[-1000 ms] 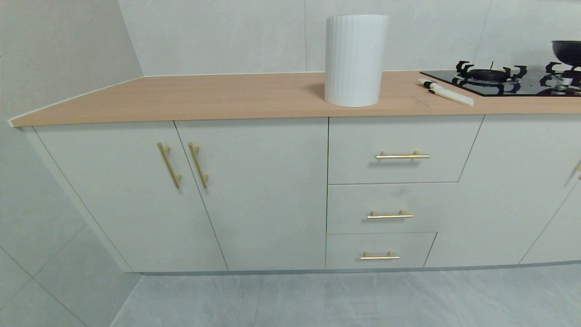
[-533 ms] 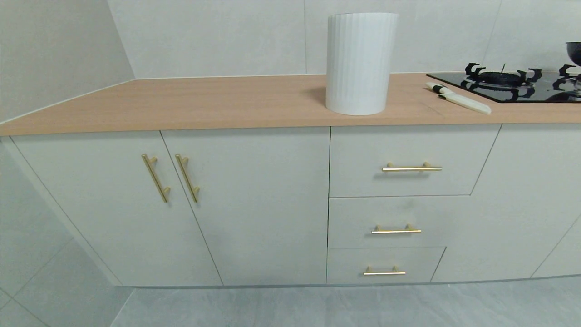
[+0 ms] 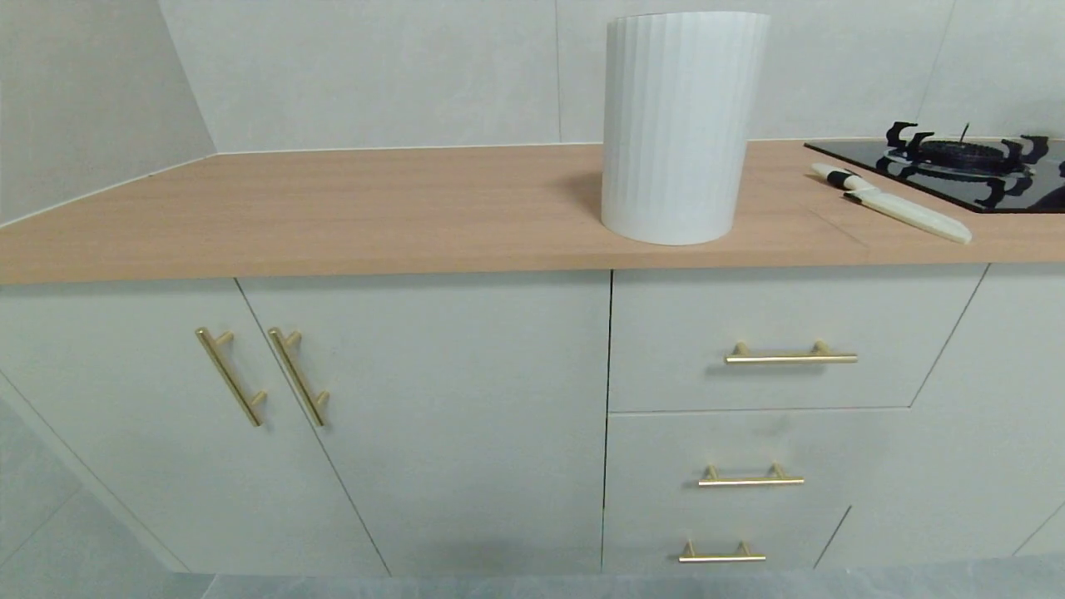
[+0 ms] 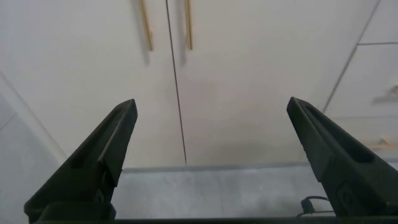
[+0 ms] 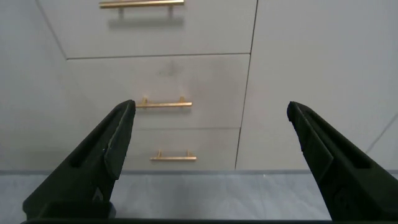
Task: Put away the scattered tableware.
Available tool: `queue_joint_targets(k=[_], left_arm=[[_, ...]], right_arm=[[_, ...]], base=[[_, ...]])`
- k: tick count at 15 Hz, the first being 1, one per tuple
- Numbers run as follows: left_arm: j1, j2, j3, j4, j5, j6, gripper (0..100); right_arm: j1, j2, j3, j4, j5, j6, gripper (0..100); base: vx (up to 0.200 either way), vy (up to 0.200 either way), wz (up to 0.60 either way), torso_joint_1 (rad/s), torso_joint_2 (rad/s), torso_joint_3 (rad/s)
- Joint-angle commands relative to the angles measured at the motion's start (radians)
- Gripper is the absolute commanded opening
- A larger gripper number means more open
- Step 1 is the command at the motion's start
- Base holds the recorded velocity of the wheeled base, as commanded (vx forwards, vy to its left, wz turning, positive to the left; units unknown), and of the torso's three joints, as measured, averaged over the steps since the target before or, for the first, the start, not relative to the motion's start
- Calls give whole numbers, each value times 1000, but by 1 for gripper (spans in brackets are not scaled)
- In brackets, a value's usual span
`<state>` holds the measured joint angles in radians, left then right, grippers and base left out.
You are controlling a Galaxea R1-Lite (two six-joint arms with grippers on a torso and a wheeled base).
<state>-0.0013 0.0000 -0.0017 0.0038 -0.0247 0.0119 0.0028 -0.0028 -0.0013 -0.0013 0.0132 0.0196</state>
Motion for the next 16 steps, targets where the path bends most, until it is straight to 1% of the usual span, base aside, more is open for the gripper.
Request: queue_joint_targets(k=[1,10,16], left_arm=[[0,0,0,1,0,0,100],[0,0,0,1,0,-1,100],[0,0,0,1,2,-1,100]], right_arm=[[0,3,1,0,1,0,100],[0,3,1,0,1,0,100],[0,3,0,0,1,0,100]], base=[[200,0,0,7,7,2],[200,0,0,3,4,0],[0,0,0,0,0,0]])
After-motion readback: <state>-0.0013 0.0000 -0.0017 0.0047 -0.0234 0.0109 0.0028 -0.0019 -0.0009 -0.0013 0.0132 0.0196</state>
